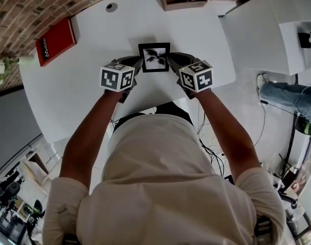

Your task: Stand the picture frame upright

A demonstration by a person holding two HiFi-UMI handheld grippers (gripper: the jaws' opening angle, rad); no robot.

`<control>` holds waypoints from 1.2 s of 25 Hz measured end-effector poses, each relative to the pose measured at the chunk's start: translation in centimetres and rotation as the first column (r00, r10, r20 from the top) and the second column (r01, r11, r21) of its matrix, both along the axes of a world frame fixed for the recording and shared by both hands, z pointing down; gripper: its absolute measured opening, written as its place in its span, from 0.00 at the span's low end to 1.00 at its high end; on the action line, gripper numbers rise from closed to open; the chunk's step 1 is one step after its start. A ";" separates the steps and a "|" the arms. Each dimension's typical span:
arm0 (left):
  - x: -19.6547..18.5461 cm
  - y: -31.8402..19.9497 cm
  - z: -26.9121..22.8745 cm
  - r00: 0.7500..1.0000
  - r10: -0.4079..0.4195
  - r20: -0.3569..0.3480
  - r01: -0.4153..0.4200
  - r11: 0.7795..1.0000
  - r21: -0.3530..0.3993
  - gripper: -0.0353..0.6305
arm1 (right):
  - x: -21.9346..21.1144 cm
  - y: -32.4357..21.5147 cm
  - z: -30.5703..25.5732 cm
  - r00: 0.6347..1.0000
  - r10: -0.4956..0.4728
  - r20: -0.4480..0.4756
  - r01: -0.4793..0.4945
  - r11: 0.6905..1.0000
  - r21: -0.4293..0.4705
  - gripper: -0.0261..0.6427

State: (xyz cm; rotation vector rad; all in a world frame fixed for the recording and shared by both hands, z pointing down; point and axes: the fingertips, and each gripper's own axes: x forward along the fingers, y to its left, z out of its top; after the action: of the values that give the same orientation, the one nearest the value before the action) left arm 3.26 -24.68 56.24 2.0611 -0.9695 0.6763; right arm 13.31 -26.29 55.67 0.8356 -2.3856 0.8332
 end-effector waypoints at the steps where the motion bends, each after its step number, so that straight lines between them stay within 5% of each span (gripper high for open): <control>1: 0.1 -0.2 -0.1 1.000 0.003 0.004 -0.003 1.000 0.003 0.09 | 0.1 -0.2 0.0 1.000 -0.002 -0.001 0.002 1.000 0.004 0.11; 30: 3.6 -8.4 -2.1 0.996 0.027 0.085 -0.039 0.990 0.134 0.08 | 3.3 -9.4 -2.5 0.996 -0.085 -0.012 0.086 0.979 0.187 0.11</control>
State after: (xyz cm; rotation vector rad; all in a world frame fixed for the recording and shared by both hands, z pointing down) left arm 6.90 -33.11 54.14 2.1862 -1.0557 0.7363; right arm 16.62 -35.65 53.20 0.7982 -2.5053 0.5787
